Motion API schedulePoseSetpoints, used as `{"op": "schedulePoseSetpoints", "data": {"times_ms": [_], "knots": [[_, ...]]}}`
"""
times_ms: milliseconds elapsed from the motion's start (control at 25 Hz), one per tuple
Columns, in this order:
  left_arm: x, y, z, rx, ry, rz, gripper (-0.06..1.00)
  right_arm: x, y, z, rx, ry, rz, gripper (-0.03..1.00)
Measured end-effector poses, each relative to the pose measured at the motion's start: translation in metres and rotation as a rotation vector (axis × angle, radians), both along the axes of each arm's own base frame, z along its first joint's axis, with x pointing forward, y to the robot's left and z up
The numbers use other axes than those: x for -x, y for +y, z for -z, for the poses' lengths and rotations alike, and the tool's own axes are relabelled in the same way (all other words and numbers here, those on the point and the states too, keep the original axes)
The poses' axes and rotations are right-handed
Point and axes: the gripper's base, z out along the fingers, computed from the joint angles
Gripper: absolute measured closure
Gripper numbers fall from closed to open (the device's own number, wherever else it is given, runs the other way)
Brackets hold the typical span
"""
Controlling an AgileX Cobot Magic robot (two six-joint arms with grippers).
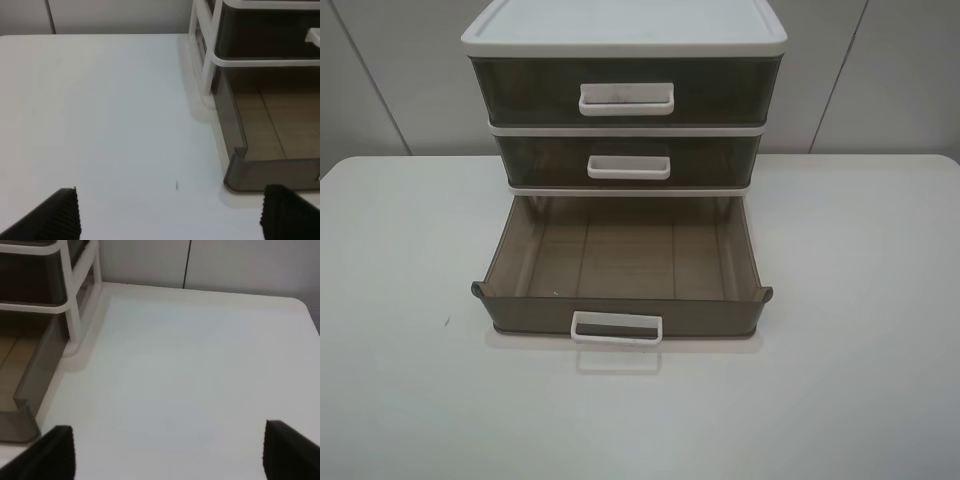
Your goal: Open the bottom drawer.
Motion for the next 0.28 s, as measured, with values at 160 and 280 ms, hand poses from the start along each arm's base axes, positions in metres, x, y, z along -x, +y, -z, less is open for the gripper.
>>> {"op": "schedulePoseSetpoints", "data": {"times_ms": [160,280], "knots": [[0.0000,0.0000,0.0000,0.000,0.000,0.000,0.20,0.0003,0.0002,0.0000,0.000,0.000,0.024,0.22],[0.0000,0.0000,0.0000,0.000,0.000,0.000,0.20,0.0003,0.0002,0.0000,0.000,0.000,0.024,0.22]]}}
